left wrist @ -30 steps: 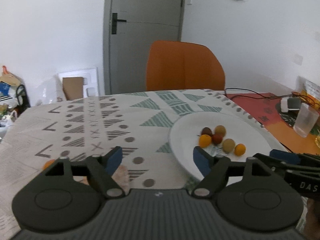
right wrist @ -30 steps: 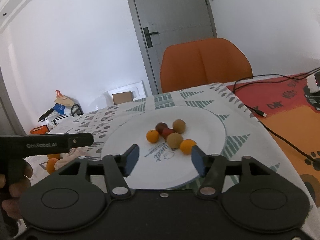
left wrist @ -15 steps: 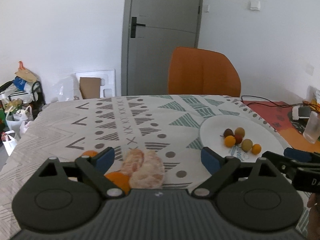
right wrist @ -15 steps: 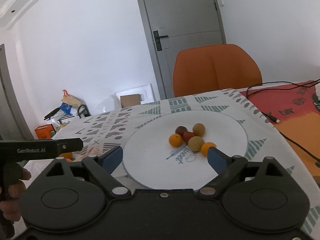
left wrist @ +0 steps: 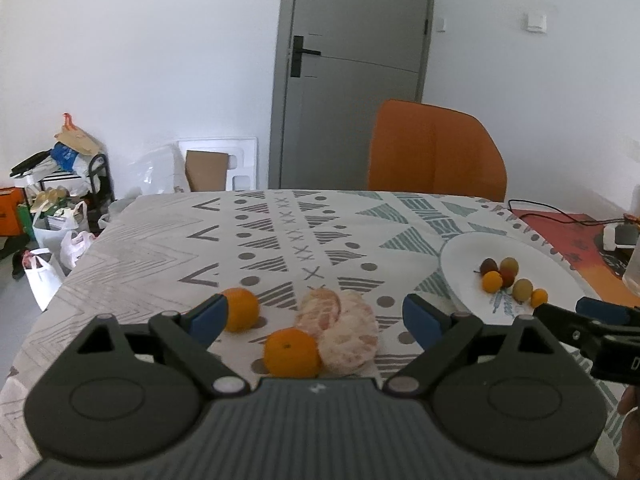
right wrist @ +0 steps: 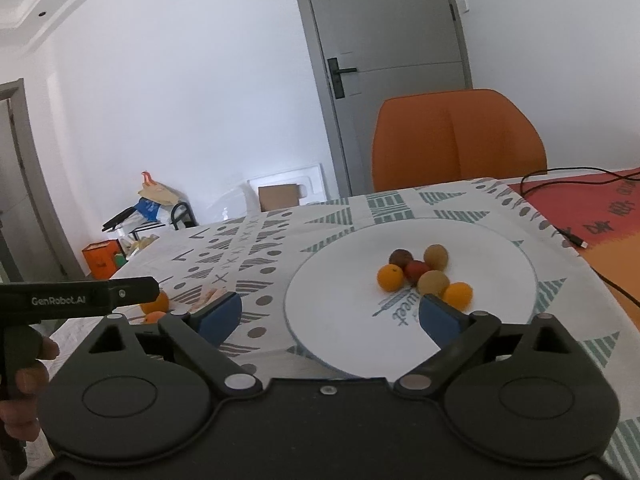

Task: Organize fruits
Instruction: 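Move both open tools back to the peeled tangerines and oranges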

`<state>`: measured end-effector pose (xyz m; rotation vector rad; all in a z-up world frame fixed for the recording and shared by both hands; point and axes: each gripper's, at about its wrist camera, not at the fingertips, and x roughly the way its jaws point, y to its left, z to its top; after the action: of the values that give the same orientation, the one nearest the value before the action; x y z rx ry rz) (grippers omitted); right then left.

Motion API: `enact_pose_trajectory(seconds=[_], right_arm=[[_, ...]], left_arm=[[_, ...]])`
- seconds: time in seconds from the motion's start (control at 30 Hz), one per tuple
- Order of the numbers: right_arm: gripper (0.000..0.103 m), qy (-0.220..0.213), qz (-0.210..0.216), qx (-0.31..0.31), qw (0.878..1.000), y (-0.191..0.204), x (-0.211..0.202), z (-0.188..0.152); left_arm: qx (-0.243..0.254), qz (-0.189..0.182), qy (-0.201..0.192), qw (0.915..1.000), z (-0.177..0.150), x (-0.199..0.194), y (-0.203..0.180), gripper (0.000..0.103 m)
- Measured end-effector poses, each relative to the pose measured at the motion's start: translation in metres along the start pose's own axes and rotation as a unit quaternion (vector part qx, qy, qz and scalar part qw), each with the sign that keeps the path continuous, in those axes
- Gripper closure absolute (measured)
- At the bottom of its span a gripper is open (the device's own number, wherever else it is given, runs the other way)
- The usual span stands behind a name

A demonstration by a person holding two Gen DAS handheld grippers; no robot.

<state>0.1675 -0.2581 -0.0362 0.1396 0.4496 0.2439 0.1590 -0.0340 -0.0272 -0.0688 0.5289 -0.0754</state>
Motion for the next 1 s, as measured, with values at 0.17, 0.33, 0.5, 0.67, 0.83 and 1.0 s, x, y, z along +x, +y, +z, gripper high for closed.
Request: enact_pose_trajectory(seconds=[0.17,0.33,0.5,0.67,0.83,1.0], right_arm=[[0.007,0.001,0.009,-0.007,1.0,0.008,0.002,0.0],[0.007,0.007,0.024,-0.009,1.0,0.017,0.007,-0.001],[0.007,0.014,0.036,-0.019,0.999,0.028,0.014,-0.001],[0.007,0.023,0.049,-0.029,0.998,0.039,0.021,0.0],[0.008,0.038,0.066,-0.041,0.996,0.054,0.032,0.0],[0.008,0.055,0.082,-0.056,0.994,0.071,0.044,-0.001]], left_arm=[[-0.011,0.012,-0.003,0.9999,-0.001,-0.005,0.011,0.01],[-0.018,0.028,-0.001,0.9995,-0.002,-0.007,0.023,0.01],[-0.026,0.036,0.0,0.999,-0.005,-0.008,0.034,0.01],[-0.033,0.043,0.0,0.9985,-0.007,-0.01,0.045,0.01],[-0.041,0.053,-0.001,0.9977,-0.01,-0.014,0.058,0.01],[-0.054,0.063,-0.001,0.9966,-0.012,-0.015,0.071,0.01]])
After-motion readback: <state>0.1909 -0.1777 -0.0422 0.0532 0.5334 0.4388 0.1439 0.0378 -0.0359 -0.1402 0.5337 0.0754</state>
